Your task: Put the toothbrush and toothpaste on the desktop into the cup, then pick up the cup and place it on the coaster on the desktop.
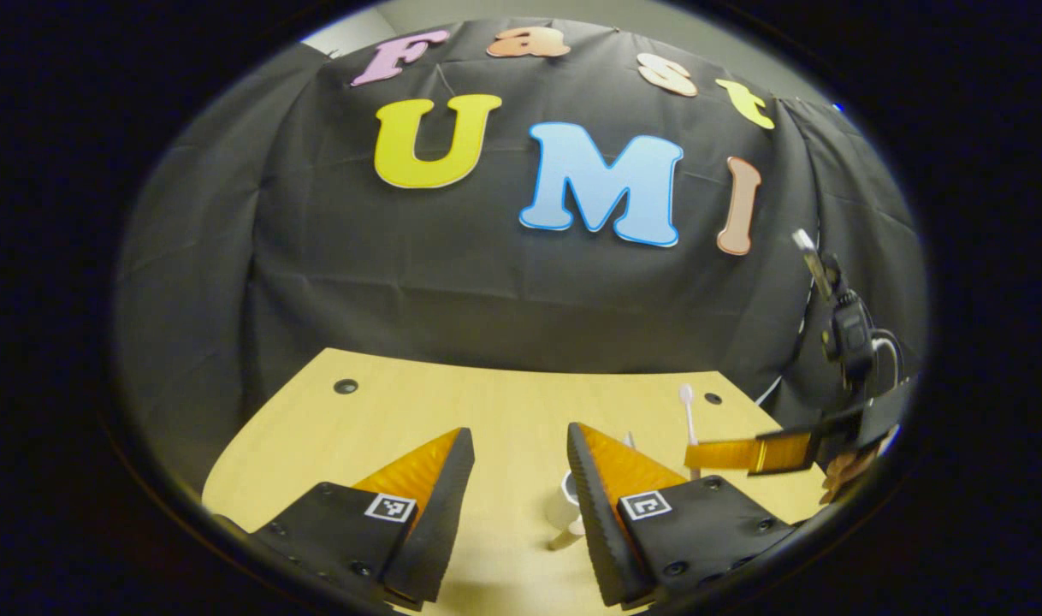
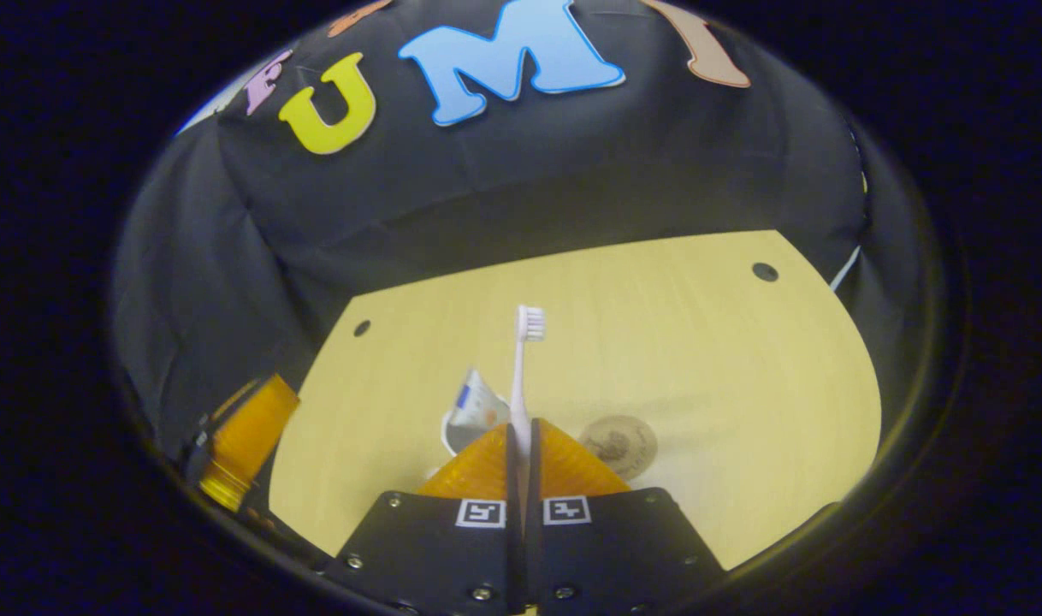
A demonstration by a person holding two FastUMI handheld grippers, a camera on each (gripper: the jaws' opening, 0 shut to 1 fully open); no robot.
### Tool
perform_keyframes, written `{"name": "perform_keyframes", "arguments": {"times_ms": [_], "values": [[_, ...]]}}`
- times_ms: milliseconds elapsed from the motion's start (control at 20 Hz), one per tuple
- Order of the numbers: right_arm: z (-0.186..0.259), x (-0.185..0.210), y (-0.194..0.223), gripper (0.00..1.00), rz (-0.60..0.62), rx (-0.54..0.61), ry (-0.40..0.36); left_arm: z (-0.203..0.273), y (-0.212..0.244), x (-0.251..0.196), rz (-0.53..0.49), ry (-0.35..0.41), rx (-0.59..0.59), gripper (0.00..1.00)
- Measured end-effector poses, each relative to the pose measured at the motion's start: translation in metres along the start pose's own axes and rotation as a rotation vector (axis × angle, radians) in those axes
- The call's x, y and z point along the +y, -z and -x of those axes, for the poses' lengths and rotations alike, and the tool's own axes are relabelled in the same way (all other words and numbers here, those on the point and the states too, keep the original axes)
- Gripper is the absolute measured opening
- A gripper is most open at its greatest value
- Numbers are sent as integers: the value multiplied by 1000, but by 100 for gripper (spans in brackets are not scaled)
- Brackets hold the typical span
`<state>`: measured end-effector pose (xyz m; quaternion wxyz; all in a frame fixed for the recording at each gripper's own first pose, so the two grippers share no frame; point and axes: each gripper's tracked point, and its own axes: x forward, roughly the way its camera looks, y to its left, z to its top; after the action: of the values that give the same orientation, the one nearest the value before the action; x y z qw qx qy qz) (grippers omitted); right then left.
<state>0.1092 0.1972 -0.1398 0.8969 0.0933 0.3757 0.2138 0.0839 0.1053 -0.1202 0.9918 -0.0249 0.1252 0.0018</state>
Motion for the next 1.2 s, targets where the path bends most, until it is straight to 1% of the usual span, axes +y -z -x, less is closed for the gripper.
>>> {"name": "perform_keyframes", "arguments": {"times_ms": [50,100,150,200,250,300,350,450,500,550,600,650,800,900,950,1200], "values": [[1,15,-16,2,3,-30,-36,6,2,9,7,-15,3,75],[-1,32,-25,2,12,-55,-67,11,3,19,13,-32,6,72],[-5,45,-35,2,28,-74,-88,17,4,27,20,-48,10,72],[-14,55,-42,2,47,-89,-101,23,7,38,26,-65,12,72],[-21,60,-48,2,63,-97,-104,30,8,48,30,-82,14,75],[-27,62,-48,2,74,-100,-103,36,8,57,33,-97,16,72],[-33,64,-44,2,82,-101,-103,43,8,65,36,-113,18,72],[-54,67,-38,2,120,-99,-75,54,10,80,38,-142,23,72],[-63,66,-36,2,154,-105,-53,58,11,87,38,-154,25,75],[-70,64,-33,2,191,-113,-33,62,12,92,40,-163,29,75],[-74,61,-28,2,228,-117,-15,65,13,95,42,-170,33,75],[-78,57,-24,2,261,-123,6,67,13,97,45,-174,35,72],[-93,50,-17,2,340,-140,58,67,17,101,49,-179,45,72],[-100,46,-4,2,359,-132,67,64,17,100,47,-173,50,75],[-99,45,-1,2,362,-136,73,63,18,99,45,-169,54,72],[-91,46,4,3,370,-228,96,57,22,92,42,-145,71,72]]}}
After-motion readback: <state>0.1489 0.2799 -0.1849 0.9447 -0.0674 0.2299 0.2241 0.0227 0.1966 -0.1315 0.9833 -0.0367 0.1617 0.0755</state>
